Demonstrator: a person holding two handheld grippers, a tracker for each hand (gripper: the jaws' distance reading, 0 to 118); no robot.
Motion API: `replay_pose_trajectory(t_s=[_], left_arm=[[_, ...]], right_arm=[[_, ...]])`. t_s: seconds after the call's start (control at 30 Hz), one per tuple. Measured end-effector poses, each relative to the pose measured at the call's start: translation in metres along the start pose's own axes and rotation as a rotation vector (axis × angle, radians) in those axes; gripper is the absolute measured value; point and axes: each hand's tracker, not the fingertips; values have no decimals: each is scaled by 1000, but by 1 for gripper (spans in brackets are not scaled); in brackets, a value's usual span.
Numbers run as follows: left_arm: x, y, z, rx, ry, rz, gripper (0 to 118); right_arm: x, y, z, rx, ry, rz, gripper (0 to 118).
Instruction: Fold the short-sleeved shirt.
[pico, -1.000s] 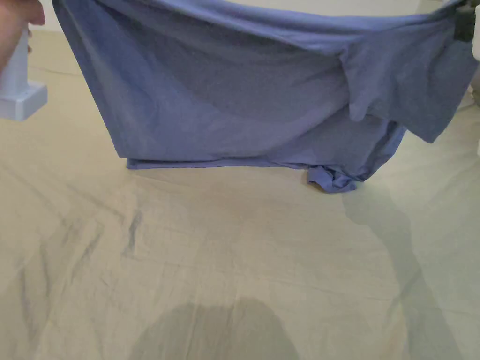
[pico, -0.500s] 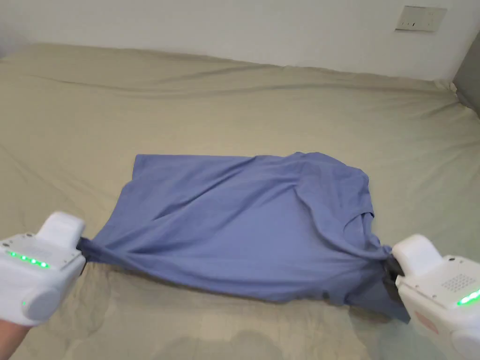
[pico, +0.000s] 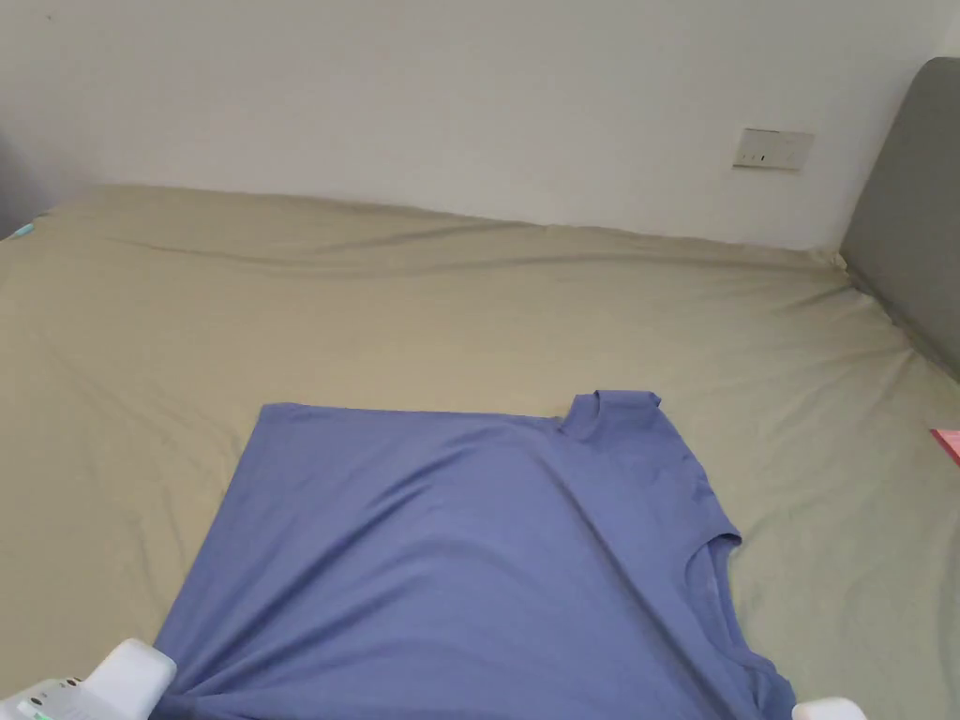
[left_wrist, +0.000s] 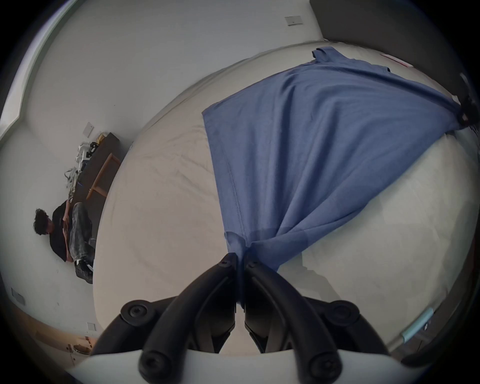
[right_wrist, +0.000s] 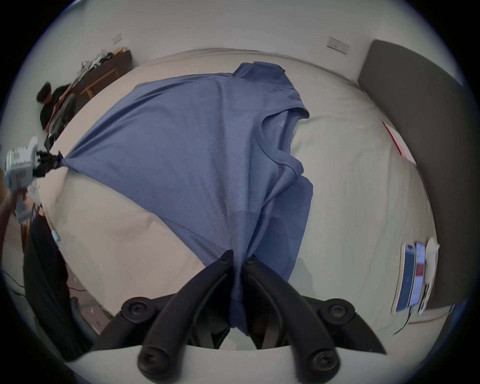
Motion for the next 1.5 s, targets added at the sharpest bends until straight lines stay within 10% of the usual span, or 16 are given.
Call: replay_pose_trajectory(t_s=[0.5,0.57,0.63,0.7,0.73,0.97,1.07,1.13,1.23,1.3,1.37,1.5], left_arm=[[20,-70,31,-130,-110,-17,1],[23,-63,29,-128,-95,41,13],[19,-50,35,-87,-88,119,66],[10,-31,51,-13,-108,197,115],[5,-18,63,52,-109,233,115],[-29,86,162,519,-48,473,113],[-32,122,207,699,-13,517,91],[-28,141,225,778,47,510,59],[-17,161,240,839,117,473,43],[-10,168,245,852,123,462,21],[-5,176,244,856,134,446,0],[-2,190,230,844,98,432,0]], right_arm=[[-10,-83,27,-180,87,-75,5],[-9,-82,19,-149,55,-104,25],[-16,-70,26,-130,5,-131,97],[-17,-54,43,-11,-9,-147,108],[-20,-41,55,38,-29,-142,108],[-50,64,147,524,-141,-25,108],[-94,102,187,688,-165,4,101],[-114,119,204,753,-158,15,80],[-125,135,213,829,-85,-1,67],[-135,142,210,867,-136,25,5],[-144,151,202,862,-210,113,2],[-168,164,193,848,-186,121,2]])
